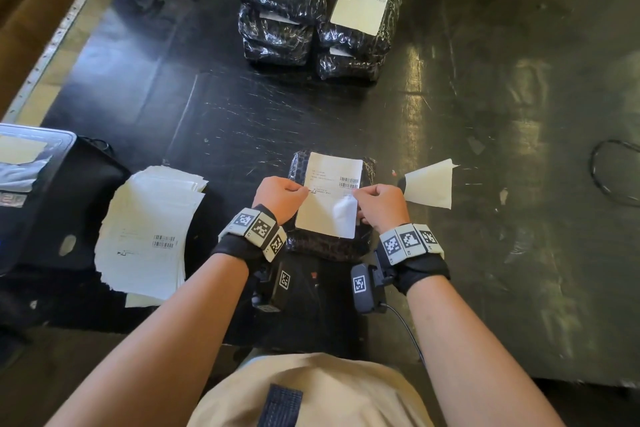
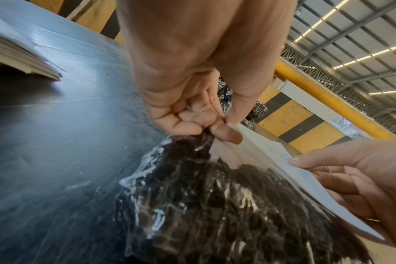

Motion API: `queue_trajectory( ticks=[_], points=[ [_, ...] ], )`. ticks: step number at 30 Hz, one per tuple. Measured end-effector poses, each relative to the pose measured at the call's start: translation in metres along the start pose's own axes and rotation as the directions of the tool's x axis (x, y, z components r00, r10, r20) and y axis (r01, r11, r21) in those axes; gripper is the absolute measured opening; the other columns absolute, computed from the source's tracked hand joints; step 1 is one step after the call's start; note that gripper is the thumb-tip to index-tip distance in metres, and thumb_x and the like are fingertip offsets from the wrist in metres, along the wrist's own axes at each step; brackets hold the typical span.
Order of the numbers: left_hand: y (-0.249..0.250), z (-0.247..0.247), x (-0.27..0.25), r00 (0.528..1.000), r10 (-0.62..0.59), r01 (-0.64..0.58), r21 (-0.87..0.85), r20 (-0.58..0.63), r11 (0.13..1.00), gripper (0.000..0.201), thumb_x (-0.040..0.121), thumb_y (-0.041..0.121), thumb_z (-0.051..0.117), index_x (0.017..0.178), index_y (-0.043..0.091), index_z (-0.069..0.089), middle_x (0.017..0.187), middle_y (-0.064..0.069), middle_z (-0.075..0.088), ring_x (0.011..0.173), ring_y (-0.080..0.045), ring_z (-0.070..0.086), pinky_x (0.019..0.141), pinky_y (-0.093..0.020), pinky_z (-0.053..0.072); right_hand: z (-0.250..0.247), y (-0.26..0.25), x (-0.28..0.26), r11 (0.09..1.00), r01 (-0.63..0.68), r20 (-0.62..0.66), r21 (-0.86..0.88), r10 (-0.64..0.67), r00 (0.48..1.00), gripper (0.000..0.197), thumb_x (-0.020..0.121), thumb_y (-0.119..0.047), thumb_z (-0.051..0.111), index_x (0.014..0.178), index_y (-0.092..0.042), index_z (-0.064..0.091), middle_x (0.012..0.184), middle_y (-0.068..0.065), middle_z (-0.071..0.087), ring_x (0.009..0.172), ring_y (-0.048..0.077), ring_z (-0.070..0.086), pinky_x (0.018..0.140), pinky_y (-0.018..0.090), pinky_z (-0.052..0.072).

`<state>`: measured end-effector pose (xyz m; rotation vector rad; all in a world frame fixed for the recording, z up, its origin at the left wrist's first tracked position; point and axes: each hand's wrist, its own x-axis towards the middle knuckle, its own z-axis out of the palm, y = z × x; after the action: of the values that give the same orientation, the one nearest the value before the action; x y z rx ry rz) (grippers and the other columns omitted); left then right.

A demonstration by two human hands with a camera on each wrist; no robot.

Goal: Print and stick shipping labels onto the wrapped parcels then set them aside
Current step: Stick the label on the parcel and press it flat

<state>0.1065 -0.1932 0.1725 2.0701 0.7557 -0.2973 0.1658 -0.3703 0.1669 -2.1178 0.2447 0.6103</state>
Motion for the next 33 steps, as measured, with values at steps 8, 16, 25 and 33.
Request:
queue_trajectory(
  ticks=[8, 16, 25, 33],
  points=[
    [-0.001, -0.002, 0.007, 0.997, -0.069, 0.070, -0.003, 0.036, 0.998, 0.023, 0.091, 0.027, 0.061, 0.092, 0.007, 0.072, 0.091, -0.008, 0.069, 0.076, -0.016, 0.063, 0.068, -0.025, 0.053, 0.001, -0.002, 0.000, 1.000, -0.018, -0.006, -0.008, 0.018, 1.000, 0.019, 0.086, -0.025, 0.066, 0.067, -0.024, 0.064, 0.072, -0.009, 0.066, 0.076, 0.020, 0.069, 0.078, 0.044, 0.059],
    [0.001, -0.002, 0.016, 0.989, -0.134, 0.128, 0.093, 0.057, 0.987, 0.034, 0.090, 0.038, 0.062, 0.073, 0.009, 0.064, 0.080, -0.010, 0.066, 0.059, -0.014, 0.056, 0.072, -0.030, 0.053, -0.001, -0.005, -0.001, 0.998, 0.000, -0.003, -0.062, -0.001, 1.000, 0.025, 0.087, -0.022, 0.066, 0.062, -0.019, 0.064, 0.067, -0.003, 0.065, 0.075, 0.024, 0.070, 0.076, 0.044, 0.060],
    [0.003, -0.002, 0.020, 0.985, -0.154, 0.141, 0.156, 0.074, 0.978, 0.038, 0.089, 0.042, 0.062, 0.090, 0.005, 0.068, 0.079, -0.008, 0.065, 0.061, -0.014, 0.056, 0.063, -0.026, 0.049, 0.000, -0.007, 0.004, 0.959, 0.067, 0.006, -0.274, -0.067, 0.998, 0.036, 0.089, -0.034, 0.064, 0.068, -0.006, 0.072, 0.068, 0.009, 0.070, 0.059, 0.022, 0.064, 0.064, 0.031, 0.055],
    [0.004, -0.001, 0.021, 0.986, -0.148, 0.131, 0.196, 0.073, 0.972, 0.038, 0.090, 0.043, 0.060, 0.091, 0.005, 0.068, 0.069, -0.004, 0.058, 0.058, -0.013, 0.054, 0.059, -0.023, 0.047, 0.002, -0.016, 0.013, 0.840, 0.084, -0.046, -0.537, -0.129, 0.991, 0.045, 0.080, -0.054, 0.068, 0.101, -0.017, 0.054, 0.087, -0.001, 0.066, 0.079, 0.022, 0.066, 0.063, 0.030, 0.050]
  ],
)
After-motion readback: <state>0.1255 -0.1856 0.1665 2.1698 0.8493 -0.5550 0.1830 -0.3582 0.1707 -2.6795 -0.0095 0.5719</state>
